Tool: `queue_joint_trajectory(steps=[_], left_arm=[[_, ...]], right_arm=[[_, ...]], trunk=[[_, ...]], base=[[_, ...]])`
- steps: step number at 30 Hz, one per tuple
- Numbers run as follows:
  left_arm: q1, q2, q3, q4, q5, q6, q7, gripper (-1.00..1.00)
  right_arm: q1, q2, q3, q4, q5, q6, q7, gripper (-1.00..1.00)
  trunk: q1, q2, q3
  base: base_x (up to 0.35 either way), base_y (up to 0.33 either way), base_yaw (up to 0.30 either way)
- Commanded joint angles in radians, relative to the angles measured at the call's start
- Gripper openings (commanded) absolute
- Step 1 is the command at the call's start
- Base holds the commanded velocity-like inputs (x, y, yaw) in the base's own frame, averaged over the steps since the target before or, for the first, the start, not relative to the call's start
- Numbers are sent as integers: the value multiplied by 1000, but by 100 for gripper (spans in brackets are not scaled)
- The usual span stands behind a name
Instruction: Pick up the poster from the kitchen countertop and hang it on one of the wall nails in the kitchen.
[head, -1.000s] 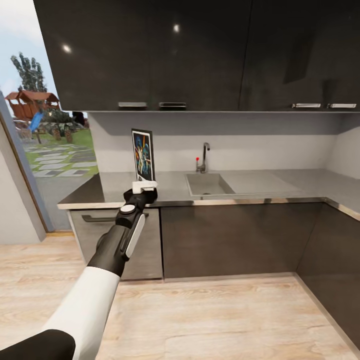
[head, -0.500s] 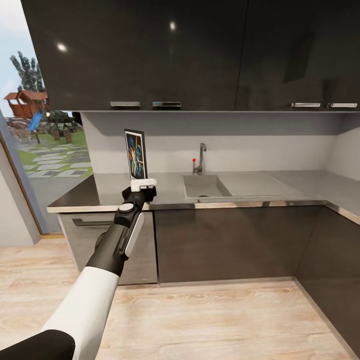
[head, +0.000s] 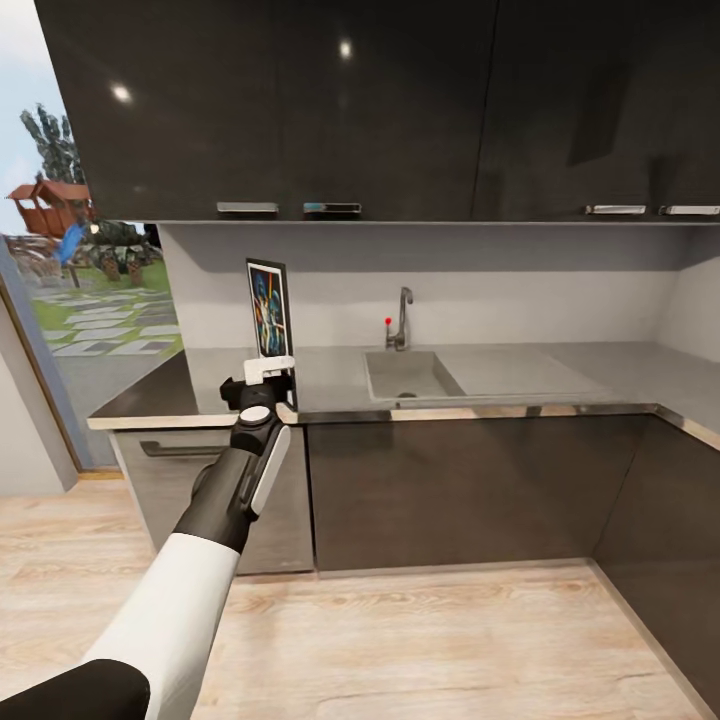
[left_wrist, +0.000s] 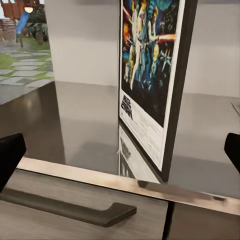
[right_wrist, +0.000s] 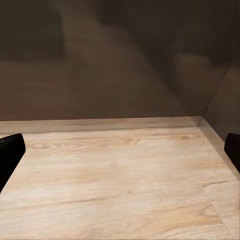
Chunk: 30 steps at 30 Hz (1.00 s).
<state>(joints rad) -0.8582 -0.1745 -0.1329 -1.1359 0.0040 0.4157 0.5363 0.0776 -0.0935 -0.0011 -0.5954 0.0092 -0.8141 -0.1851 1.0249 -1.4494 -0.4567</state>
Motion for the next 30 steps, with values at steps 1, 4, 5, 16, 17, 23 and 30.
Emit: queue_joint_trajectory(steps=[1, 4, 5, 16, 17, 23, 30], left_arm=[[-1, 0, -2, -1, 0, 6, 6, 100], [-1, 0, -4, -1, 0, 7, 9, 100], [-1, 0, -4, -1, 0, 7, 9, 100], [-1, 0, -5, -1, 0, 8, 10, 100], [-1, 0, -5, -1, 0, 8, 10, 100], [-1, 0, -5, -2, -1, 8, 11, 100], [-1, 0, -5, -2, -1, 9, 14, 100]], right_arm=[[0, 0, 0, -1, 1, 0, -2, 100], [0, 1, 0, 6, 1, 0, -2, 100], [0, 1, 0, 6, 1, 0, -2, 100], [1, 1, 0, 8, 0, 0, -2, 100], [1, 1, 0, 8, 0, 0, -2, 100], [1, 1, 1, 8, 1, 0, -2, 100], [1, 1, 1, 8, 1, 0, -2, 100]], trunk=[[0, -1, -1], [0, -1, -1], [0, -1, -1], [0, -1, -1], [0, -1, -1], [0, -1, -1], [0, -1, -1]], base=[[16, -47, 0], [62, -171, 0], [89, -196, 0], [76, -103, 0], [179, -171, 0], [64, -58, 0], [203, -6, 0]])
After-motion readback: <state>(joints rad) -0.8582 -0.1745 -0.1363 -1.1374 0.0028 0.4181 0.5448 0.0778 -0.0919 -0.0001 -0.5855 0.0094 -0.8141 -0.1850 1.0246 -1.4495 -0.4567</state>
